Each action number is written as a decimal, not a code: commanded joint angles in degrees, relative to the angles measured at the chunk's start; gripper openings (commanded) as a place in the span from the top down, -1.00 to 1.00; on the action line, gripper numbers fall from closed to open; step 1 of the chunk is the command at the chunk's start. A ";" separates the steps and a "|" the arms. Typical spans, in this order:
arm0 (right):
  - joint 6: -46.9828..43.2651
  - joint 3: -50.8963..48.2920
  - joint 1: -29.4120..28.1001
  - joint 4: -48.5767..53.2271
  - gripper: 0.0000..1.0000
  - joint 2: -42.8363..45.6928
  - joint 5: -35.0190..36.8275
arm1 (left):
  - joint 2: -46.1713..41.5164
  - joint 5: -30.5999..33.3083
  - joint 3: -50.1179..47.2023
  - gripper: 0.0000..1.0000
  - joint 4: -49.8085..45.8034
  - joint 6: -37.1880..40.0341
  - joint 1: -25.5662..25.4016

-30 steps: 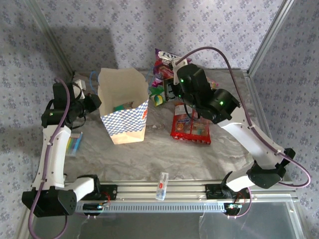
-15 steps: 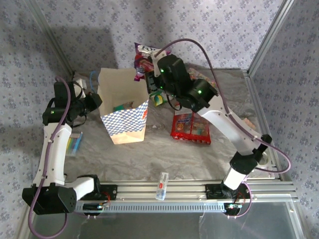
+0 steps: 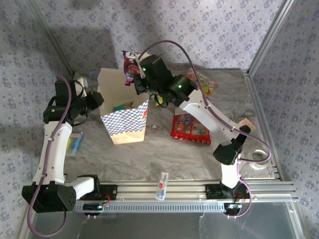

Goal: Place the snacks into the paper bag

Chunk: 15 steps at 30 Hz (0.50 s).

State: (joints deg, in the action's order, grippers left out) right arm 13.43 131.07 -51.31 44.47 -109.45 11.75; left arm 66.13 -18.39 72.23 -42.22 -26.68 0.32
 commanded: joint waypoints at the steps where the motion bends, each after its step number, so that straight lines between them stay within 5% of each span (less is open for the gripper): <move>1: -0.89 3.80 -0.36 -0.73 1.00 -1.46 -1.08 | 0.93 0.79 1.51 0.50 0.03 -0.30 -0.50; 15: -0.77 11.15 -0.28 2.10 1.00 -9.79 -8.85 | 0.98 1.08 1.78 0.59 0.43 -0.04 -0.85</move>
State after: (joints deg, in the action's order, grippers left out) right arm 13.45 138.72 -51.31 46.54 -117.73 6.28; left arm 67.72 -17.54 72.27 -42.19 -26.65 -0.16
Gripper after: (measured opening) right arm 0.066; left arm 0.206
